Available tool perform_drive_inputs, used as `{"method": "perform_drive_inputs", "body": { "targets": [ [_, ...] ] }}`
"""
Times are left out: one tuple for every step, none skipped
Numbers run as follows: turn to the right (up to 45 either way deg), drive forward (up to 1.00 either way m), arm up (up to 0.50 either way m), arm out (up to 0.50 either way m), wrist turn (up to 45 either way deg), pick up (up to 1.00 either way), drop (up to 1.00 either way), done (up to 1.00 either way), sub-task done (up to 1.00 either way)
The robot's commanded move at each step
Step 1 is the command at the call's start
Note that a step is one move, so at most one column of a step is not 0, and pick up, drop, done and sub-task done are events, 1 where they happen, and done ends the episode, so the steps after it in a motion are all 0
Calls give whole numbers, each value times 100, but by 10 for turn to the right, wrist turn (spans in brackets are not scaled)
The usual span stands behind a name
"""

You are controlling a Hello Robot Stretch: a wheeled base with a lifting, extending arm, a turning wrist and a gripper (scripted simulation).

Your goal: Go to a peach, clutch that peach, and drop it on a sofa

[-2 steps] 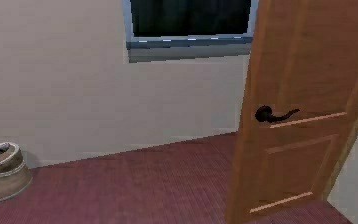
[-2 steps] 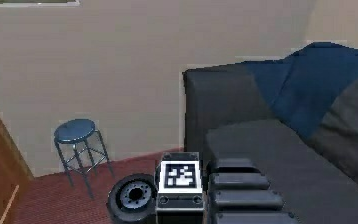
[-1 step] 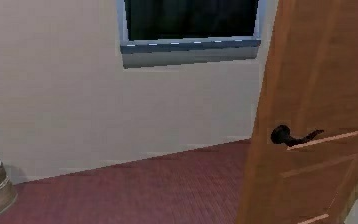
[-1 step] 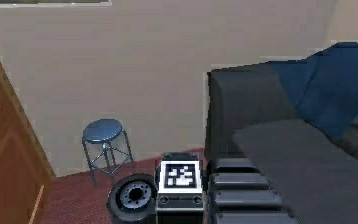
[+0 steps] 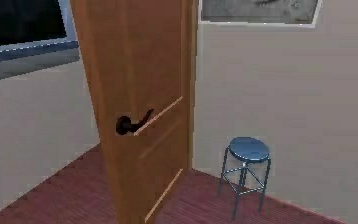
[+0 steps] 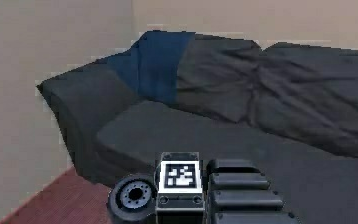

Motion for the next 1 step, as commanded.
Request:
{"method": "perform_drive_inputs", "body": {
  "targets": [
    [450,0,0,0,0,0,0,0,0]
  ]
}}
